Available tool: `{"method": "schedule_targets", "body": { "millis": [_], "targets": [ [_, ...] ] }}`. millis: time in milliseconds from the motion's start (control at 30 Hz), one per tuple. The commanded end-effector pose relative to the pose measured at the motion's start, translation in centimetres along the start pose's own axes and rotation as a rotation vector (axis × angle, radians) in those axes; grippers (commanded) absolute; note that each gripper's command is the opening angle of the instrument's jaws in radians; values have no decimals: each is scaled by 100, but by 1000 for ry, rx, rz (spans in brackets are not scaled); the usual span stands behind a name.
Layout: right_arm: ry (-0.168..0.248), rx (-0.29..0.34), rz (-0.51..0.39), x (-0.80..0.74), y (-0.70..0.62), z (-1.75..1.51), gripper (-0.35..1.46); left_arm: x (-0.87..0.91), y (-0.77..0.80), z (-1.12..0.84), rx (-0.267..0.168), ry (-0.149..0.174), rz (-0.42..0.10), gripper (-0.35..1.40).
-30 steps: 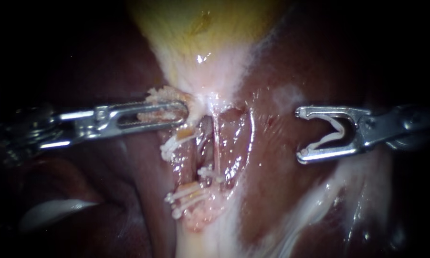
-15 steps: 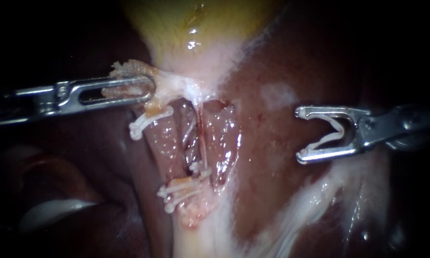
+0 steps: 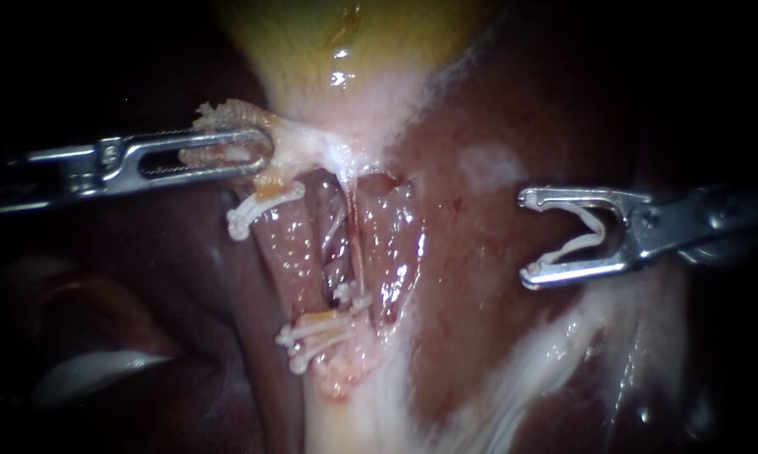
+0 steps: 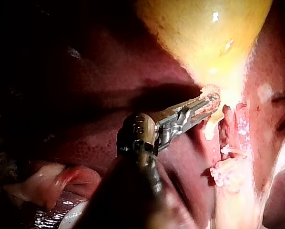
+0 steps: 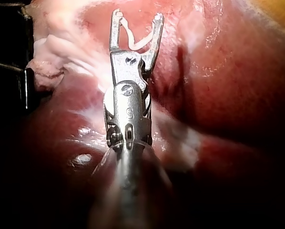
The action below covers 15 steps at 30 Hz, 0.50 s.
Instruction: Clipping second clip right tube
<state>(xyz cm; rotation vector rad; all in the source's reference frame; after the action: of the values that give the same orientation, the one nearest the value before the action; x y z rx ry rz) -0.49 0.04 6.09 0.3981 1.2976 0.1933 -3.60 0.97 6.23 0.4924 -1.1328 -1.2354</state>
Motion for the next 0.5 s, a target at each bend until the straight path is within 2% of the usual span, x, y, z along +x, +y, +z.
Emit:
{"method": "schedule_targets", "body": {
  "millis": [33,167,500],
  "targets": [
    [-1,-1,0,0,0,1,50,0,0,0,-1,0,-1,-13],
    [-1,-6,-6,1,-1,9,50,0,-1,0,-2,-1,-1,-11],
    [7,-6,142,-5,-3,55,50,1,-6,1,-10,-5,-2,-10]
  ]
}}
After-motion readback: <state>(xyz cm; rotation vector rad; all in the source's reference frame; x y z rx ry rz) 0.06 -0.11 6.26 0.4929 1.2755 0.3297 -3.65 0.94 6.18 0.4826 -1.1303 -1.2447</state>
